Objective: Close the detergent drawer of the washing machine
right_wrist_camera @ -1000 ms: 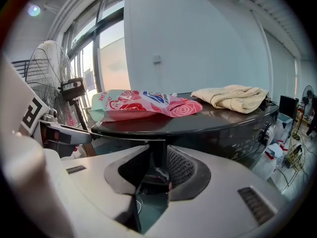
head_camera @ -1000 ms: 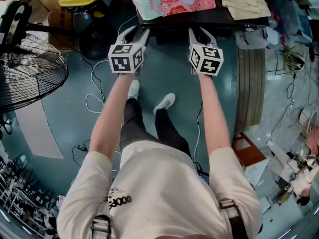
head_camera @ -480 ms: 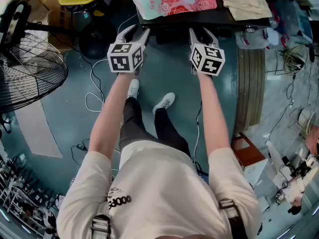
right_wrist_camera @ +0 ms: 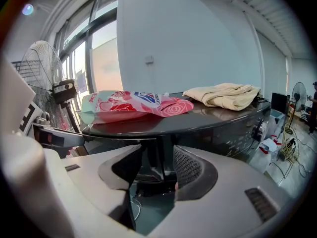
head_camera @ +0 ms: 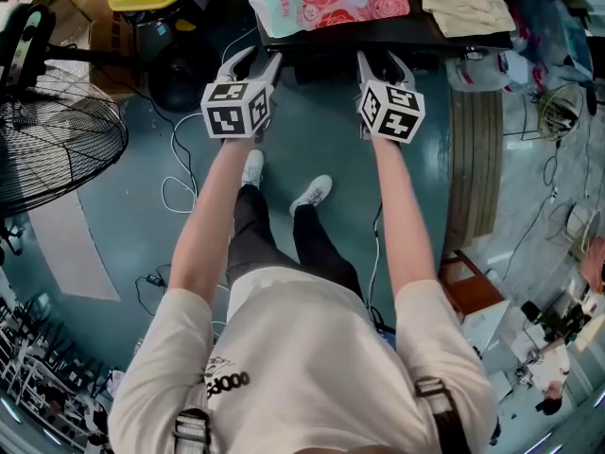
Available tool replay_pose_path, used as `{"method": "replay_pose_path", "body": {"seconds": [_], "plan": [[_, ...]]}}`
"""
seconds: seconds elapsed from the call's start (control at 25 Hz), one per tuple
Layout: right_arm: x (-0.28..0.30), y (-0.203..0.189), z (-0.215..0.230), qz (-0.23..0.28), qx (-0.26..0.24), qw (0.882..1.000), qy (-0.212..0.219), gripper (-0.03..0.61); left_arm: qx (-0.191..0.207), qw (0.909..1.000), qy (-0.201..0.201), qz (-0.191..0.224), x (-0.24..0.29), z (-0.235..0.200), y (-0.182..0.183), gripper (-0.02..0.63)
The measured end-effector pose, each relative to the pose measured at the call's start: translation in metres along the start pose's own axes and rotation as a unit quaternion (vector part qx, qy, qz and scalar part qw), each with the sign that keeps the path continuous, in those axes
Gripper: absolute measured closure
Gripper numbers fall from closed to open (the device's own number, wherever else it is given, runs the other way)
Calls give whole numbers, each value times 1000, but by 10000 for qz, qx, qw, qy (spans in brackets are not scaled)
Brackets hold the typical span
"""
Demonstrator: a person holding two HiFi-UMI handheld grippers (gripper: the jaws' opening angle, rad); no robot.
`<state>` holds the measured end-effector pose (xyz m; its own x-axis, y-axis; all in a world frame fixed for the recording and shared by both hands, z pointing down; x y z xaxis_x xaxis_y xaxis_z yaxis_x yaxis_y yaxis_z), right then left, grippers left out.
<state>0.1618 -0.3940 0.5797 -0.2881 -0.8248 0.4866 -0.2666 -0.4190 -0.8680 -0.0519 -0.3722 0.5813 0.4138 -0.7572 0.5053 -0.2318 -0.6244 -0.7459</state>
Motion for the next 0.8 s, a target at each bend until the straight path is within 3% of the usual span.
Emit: {"method": "replay_pose_path", "body": {"seconds": [0.56,0.8], "plan": [[4,1,1,-129,59,9991,-403,383,-33,9999,-63,-106,5,-4,5,426],[-24,-20,-8,-467,48,9975,-531,449,-36,9975,-312,-641,-6,1,-11,459]]}}
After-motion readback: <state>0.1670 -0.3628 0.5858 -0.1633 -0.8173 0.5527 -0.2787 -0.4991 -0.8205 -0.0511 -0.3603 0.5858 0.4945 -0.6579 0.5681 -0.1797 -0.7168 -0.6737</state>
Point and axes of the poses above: the fingertips, and each gripper's own axes: x forward along the fingers, z to its right, y out of its top, the point moved 2 cm from there along -x, backward along the fingers, and after that the axes turned 13 degrees about -x, right-handed, at the moved point
